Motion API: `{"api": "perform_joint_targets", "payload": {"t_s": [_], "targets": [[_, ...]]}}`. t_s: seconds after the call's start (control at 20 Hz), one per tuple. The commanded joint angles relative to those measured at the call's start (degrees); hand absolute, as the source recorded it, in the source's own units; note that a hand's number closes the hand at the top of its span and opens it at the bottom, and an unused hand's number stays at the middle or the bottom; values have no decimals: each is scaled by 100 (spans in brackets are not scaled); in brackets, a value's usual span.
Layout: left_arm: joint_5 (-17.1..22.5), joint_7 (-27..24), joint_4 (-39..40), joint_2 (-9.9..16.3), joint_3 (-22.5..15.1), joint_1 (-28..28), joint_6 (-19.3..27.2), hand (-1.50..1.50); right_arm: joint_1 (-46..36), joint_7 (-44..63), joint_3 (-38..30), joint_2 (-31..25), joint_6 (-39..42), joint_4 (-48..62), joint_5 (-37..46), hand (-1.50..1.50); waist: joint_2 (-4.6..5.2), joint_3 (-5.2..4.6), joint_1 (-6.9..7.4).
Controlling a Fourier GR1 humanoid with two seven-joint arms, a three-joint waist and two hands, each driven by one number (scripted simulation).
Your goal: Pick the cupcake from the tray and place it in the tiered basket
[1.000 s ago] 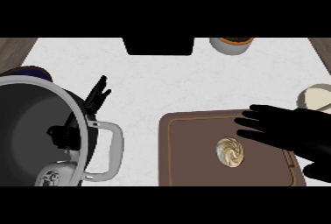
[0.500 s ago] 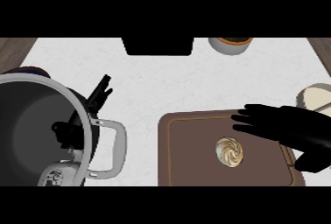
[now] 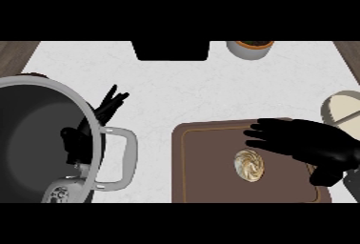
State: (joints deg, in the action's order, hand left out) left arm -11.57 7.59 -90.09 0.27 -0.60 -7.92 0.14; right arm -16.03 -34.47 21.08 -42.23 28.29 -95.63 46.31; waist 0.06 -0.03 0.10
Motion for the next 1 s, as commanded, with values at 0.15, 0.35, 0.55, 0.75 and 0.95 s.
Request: {"api": "perform_joint_targets", "payload": {"t_s": [0.15,0.35,0.55,0.75,0.95], "targets": [[29,-197,-157,-26,8,-96,591,0,24,-365,-39,-6,275,102,39,-150,-6,2,-5],[-71,-365,228,-26,-95,-335,753,0,-9,-236,251,268,167,277,285,-150,3,2,-17],[18,-508,-98,-25,-222,121,761,0,-58,98,362,514,278,201,399,-150,-6,0,-2],[-50,-673,25,-25,-196,269,610,0,-137,11,348,551,280,468,545,-150,-2,1,5],[-28,-588,10,-26,-318,197,851,0,162,225,440,708,215,164,595,-150,-13,0,-43]]}}
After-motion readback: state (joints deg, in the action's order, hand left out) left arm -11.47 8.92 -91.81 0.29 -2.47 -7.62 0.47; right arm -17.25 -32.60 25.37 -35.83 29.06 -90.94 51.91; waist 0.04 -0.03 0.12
